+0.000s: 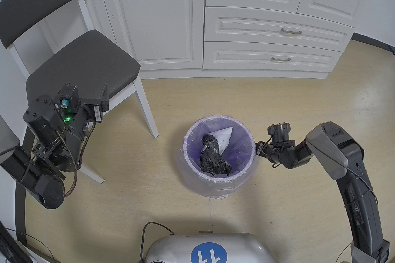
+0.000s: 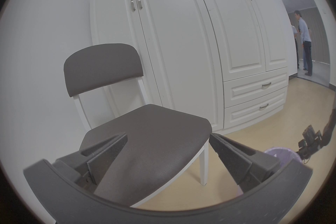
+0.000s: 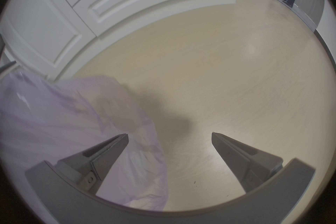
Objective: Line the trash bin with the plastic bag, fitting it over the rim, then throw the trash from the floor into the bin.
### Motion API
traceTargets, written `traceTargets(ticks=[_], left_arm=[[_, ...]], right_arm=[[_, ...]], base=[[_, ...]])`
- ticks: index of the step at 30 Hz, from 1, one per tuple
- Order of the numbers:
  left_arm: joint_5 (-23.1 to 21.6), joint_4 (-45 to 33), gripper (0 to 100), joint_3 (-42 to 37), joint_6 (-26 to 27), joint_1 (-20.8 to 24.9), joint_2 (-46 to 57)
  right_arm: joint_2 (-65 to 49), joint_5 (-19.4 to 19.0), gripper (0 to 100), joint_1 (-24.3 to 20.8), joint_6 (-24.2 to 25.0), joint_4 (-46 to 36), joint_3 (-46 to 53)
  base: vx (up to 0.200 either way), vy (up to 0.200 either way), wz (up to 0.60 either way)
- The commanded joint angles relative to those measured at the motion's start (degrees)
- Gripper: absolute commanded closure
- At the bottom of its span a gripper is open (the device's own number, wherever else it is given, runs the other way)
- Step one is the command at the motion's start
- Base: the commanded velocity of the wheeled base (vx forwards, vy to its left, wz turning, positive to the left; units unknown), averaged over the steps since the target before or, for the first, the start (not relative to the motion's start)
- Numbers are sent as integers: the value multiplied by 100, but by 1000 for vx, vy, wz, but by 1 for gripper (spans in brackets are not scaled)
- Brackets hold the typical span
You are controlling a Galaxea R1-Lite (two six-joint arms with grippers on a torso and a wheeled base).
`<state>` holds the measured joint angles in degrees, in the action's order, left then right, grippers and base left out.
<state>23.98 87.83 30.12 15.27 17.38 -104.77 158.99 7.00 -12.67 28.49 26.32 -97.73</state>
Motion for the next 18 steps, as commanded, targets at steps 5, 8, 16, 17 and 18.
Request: traceTargets(ticks=[5,8,16,17,18], left_arm=[[-34,-82,0,-516,-183,-33,791],[-42,-82,0,-657,-306,2,984],[-42,-12,0,-1501,-789,134,1855],[-42,-12,0,-1764,-921,151,2206],[-34,-21,0,-1879,-947,151,2347]], right_arm=[[-3313,-796,0,651,-660,1455,3542],[-4148,-876,0,845,-915,1596,4306],[-6011,-867,0,1328,-1408,2677,6152],[-6591,-876,0,1521,-1539,2914,6644],[-6855,-876,0,1609,-1566,3002,6846]], base=[[0,0,0],[0,0,0],[0,0,0],[0,0,0],[0,0,0]])
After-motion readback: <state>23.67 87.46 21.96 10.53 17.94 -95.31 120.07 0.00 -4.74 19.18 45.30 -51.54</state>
